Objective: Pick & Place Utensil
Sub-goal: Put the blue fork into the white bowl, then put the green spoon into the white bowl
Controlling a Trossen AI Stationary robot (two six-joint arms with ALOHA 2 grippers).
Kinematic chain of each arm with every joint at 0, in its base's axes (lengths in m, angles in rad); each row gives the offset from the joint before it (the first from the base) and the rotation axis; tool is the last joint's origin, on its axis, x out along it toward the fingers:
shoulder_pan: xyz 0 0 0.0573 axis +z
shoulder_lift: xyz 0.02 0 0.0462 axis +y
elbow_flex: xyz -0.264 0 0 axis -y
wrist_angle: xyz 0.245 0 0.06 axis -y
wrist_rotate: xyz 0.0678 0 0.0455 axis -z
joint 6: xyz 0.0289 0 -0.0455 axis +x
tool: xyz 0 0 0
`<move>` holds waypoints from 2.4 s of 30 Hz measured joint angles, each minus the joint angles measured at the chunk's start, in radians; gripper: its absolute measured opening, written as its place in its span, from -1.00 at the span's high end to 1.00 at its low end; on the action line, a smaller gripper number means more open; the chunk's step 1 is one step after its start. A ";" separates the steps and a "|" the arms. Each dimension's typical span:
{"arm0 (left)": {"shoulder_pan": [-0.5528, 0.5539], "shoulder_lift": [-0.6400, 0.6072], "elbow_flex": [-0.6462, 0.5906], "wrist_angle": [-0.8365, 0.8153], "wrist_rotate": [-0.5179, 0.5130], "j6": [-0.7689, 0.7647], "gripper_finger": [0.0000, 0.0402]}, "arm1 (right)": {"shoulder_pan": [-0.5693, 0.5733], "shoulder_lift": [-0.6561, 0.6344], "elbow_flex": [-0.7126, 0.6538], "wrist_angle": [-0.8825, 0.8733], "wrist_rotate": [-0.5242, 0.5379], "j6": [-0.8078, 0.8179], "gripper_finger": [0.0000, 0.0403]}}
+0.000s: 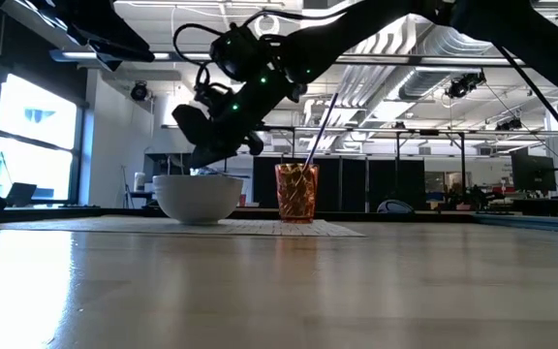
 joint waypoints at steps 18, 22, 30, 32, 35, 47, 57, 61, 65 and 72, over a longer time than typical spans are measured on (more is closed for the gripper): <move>0.000 0.000 0.000 0.000 0.000 0.000 0.46 | -0.013 0.000 0.000 -0.004 0.016 0.014 0.79; 0.000 0.000 0.000 0.000 0.000 0.000 0.46 | -0.013 -0.001 0.000 -0.001 0.017 0.016 0.75; 0.000 0.000 0.000 -0.020 0.000 0.000 0.46 | -0.005 -0.026 0.000 -0.010 0.021 -0.008 0.77; 0.000 0.000 0.000 -0.034 0.000 0.000 0.46 | 0.008 -0.056 0.000 -0.036 0.024 -0.012 0.79; 0.000 0.000 0.000 -0.049 -0.001 0.000 0.46 | 0.042 -0.103 0.002 -0.104 0.062 -0.040 0.83; 0.000 0.000 0.000 -0.041 0.003 -0.041 0.46 | 0.273 -0.158 -0.028 -0.509 0.151 0.010 0.99; 0.000 0.015 0.000 -0.023 0.017 -0.146 0.46 | 0.472 -0.161 -0.170 -0.482 0.248 0.125 0.98; 0.000 0.058 -0.009 0.017 0.018 -0.146 0.46 | 0.510 -0.161 -0.206 -0.476 0.251 0.167 0.97; -0.002 0.114 -0.017 0.054 0.112 -0.160 0.46 | 0.526 -0.161 -0.208 -0.476 0.260 0.176 0.99; -0.183 0.166 -0.017 0.084 0.206 -0.214 0.46 | 0.532 -0.164 -0.207 -0.510 0.316 0.175 0.98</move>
